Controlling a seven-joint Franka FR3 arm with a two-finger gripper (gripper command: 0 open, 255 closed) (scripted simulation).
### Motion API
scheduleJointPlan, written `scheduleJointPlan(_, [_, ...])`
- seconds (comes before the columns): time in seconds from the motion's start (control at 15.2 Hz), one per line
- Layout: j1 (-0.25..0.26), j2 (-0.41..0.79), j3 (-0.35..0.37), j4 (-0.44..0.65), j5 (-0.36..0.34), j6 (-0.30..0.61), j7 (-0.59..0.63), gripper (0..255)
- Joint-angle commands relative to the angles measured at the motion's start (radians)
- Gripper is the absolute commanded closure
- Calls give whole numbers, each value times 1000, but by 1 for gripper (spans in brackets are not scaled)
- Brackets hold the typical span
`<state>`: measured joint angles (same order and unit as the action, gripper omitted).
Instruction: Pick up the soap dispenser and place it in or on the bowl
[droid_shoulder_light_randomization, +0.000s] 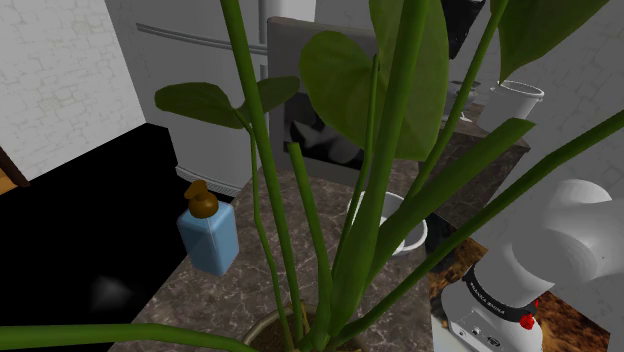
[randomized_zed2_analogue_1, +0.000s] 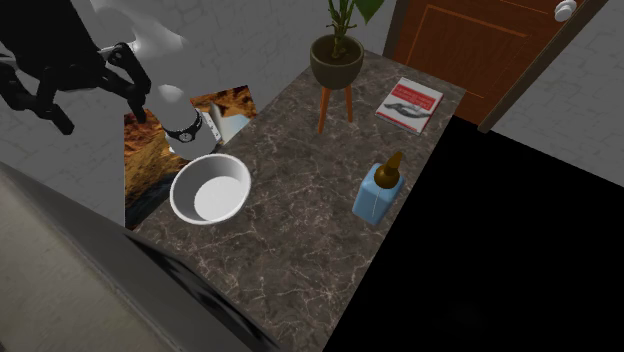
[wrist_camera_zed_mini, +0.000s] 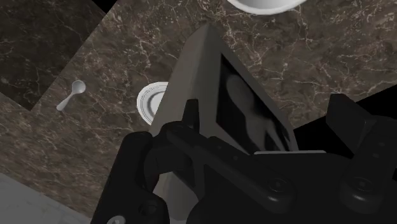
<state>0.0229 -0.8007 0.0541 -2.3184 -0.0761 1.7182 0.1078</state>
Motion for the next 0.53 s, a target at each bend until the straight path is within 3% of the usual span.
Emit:
scheduleJointPlan(0.0, [0, 0, 0, 0, 0, 0, 0, 0])
scheduleJointPlan(0.46, [38, 126, 143, 34, 63, 50, 147, 0])
